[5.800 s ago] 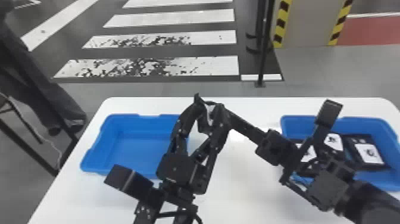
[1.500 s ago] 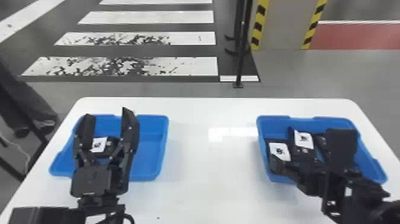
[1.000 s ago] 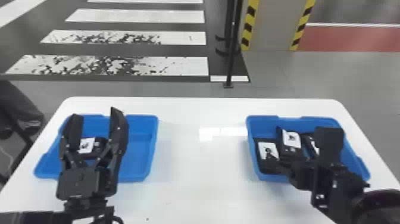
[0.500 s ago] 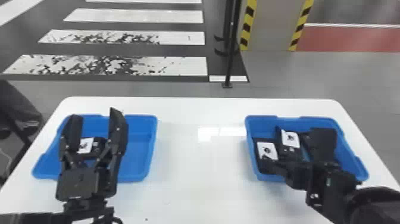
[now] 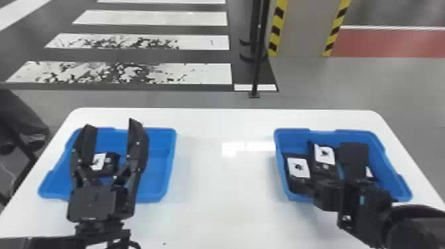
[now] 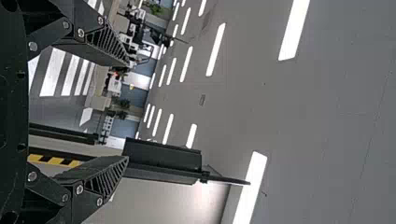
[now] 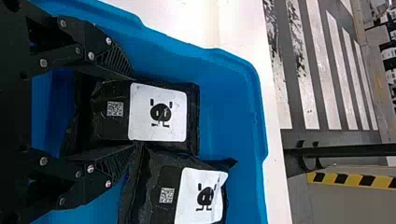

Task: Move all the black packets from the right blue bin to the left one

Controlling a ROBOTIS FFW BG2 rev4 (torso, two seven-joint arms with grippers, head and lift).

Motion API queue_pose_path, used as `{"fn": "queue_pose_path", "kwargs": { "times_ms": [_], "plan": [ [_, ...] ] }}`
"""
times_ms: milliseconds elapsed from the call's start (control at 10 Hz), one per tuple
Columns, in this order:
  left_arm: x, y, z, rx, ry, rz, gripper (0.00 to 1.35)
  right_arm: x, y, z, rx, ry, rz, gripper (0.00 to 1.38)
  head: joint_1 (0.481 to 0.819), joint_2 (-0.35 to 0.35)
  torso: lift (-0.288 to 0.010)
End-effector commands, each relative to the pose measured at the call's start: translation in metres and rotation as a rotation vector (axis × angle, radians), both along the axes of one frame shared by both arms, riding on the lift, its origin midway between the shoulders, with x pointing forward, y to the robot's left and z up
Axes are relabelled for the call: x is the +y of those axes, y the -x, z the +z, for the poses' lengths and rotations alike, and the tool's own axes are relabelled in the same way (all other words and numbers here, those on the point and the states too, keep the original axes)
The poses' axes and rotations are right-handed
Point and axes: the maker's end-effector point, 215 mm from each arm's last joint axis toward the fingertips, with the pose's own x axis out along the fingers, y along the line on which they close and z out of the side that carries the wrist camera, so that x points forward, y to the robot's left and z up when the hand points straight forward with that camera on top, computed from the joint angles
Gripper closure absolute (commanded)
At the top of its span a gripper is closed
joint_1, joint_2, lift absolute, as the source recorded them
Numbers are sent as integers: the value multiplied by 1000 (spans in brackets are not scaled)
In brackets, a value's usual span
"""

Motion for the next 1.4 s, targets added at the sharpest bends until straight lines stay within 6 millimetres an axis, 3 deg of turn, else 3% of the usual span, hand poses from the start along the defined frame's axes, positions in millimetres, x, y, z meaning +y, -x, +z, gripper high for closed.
{"fn": "queue_pose_path", "kwargs": {
  "times_ms": [0, 300, 500, 600, 900, 1000, 1200, 1300],
  "plan": [
    [0, 0, 0, 0, 1, 0, 348, 2, 4, -7, 41, -1, 18, 680, 695, -8, -140],
    [1, 0, 0, 0, -2, 2, 348, 10, 7, -10, 58, -33, 31, 1099, 695, -4, -140],
    [0, 0, 2, -8, -1, 1, 348, 21, 8, -2, 37, -83, 35, 1113, 695, 6, -140],
    [0, 1, 3, -12, 4, 1, 348, 26, 7, 13, -13, -113, 29, 1124, 695, 13, -140],
    [-1, 1, 6, -20, 13, -3, 348, 20, 8, 70, -170, -126, 10, 1124, 695, 24, -140],
    [-2, 1, 5, -18, 25, -6, 343, 24, 5, 102, -249, -141, 10, 1124, 695, 22, -140],
    [-7, -1, 2, -6, 105, -34, 346, 31, -29, 158, -475, -304, 116, 1124, 695, 29, -140],
    [-15, -9, -2, 14, 154, -70, 341, 42, -27, 183, -527, -327, 156, 1124, 695, 40, -140]
  ]
}}
